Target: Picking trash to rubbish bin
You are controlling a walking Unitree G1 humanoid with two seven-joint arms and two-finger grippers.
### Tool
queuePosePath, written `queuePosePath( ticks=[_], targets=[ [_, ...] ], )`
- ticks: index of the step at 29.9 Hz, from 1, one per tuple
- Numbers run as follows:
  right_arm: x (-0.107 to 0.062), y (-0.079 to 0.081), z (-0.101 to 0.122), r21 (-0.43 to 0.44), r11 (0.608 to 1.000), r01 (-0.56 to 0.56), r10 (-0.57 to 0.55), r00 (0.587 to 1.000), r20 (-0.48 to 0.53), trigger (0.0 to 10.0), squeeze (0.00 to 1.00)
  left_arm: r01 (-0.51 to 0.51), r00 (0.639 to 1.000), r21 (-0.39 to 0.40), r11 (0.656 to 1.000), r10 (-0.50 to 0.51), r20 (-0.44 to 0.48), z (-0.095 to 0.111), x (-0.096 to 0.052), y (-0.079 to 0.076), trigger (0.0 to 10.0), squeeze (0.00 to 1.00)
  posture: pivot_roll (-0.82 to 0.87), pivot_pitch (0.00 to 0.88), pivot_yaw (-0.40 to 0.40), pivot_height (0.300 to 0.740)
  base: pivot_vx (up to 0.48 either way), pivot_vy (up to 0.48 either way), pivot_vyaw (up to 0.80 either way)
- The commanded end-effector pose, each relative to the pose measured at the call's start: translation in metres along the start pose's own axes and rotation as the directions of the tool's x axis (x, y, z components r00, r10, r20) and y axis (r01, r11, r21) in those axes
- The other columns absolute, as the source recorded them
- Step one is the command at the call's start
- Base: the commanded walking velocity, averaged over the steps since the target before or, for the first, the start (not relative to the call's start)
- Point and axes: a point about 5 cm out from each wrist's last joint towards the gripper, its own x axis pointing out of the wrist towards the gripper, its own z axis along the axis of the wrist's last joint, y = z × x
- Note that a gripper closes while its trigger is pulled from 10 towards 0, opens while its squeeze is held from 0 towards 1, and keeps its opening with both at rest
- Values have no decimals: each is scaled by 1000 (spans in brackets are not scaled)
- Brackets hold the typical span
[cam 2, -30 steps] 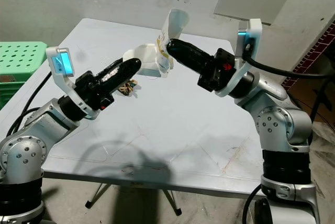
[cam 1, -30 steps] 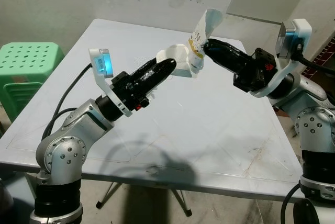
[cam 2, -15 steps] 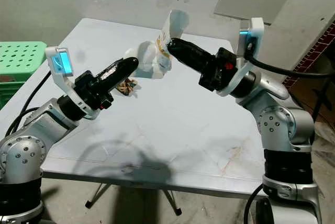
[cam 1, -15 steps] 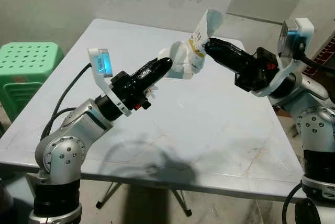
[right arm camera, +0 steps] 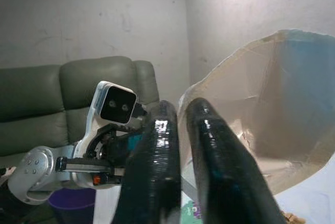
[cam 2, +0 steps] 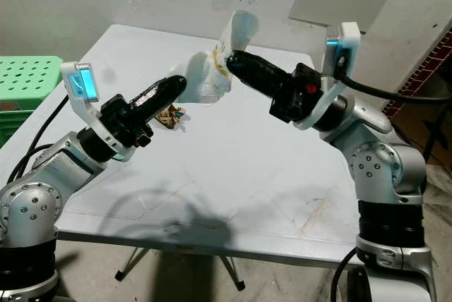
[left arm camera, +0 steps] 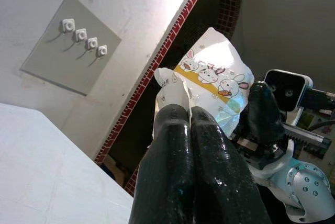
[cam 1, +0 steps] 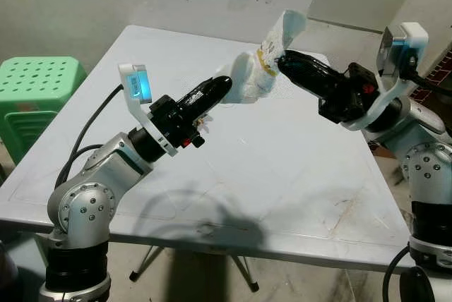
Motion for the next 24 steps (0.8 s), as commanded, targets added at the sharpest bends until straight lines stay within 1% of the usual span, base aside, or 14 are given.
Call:
queuePosePath(
  ticks=[1, 3, 10, 13, 14, 15, 16, 18, 22, 23, 24],
  targets=[
    [-3, 3, 10, -38, 999, -16, 16, 1000, 1, 10000, 1000, 28, 1000, 16, 999, -28, 8, 4, 5, -5, 0, 0, 79, 67, -142, 740, 0, 0, 0],
    [-3, 2, 10, -47, 999, -8, 8, 1000, -3, 10000, 1000, 27, 1000, 17, 999, -27, 8, 4, 5, -5, 0, 0, 79, 66, -142, 740, 0, 0, 0],
    [-4, 4, 7, -34, 999, -16, 15, 1000, -7, 10000, 1000, 15, 1000, 21, 1000, -15, 17, 4, 5, -3, 0, 0, 82, 55, -144, 740, 0, 0, 0],
    [-8, 2, 1, -45, 999, 31, -32, 999, -20, 10000, 1000, -30, 999, 35, 999, 29, 26, 4, 0, 2, 0, 0, 83, 49, -140, 740, 0, 0, 0],
    [-9, 1, 0, -44, 998, 46, -47, 999, -17, 10000, 1000, -44, 999, 40, 998, 43, 29, 4, -1, 4, 0, 0, 83, 46, -138, 740, 0, 0, 0],
    [-12, -1, -2, -54, 995, 86, -87, 996, -14, 10000, 1000, -71, 997, 50, 996, 69, 31, 4, -5, 7, 0, 0, 83, 42, -136, 740, 0, 0, 0],
    [-12, -1, -2, -54, 995, 86, -87, 996, -14, 10000, 1000, -71, 997, 50, 996, 69, 31, 4, -5, 7, 0, 0, 83, 42, -136, 740, 0, 0, 0],
    [-15, -4, -5, -52, 990, 134, -135, 991, -8, 10000, 1000, -103, 994, 68, 992, 101, 27, 3, -9, 11, 0, 0, 84, 40, -133, 740, 0, 0, 0],
    [-22, -8, -8, -54, 973, 224, -224, 974, 17, 10000, 1000, -159, 987, 81, 984, 156, 43, 3, -15, 17, 0, 0, 85, 34, -126, 740, 0, 0, 0],
    [-26, -11, -11, -56, 957, 286, -285, 958, 28, 10000, 1000, -181, 983, 81, 980, 176, 55, 4, -18, 19, 0, 0, 84, 28, -119, 740, 0, 0, 0],
    [-28, -12, -13, -55, 949, 309, -308, 951, 31, 10000, 1000, -190, 981, 84, 978, 186, 59, 4, -19, 20, 0, 0, 84, 28, -119, 740, 0, 0, 0]
  ],
)
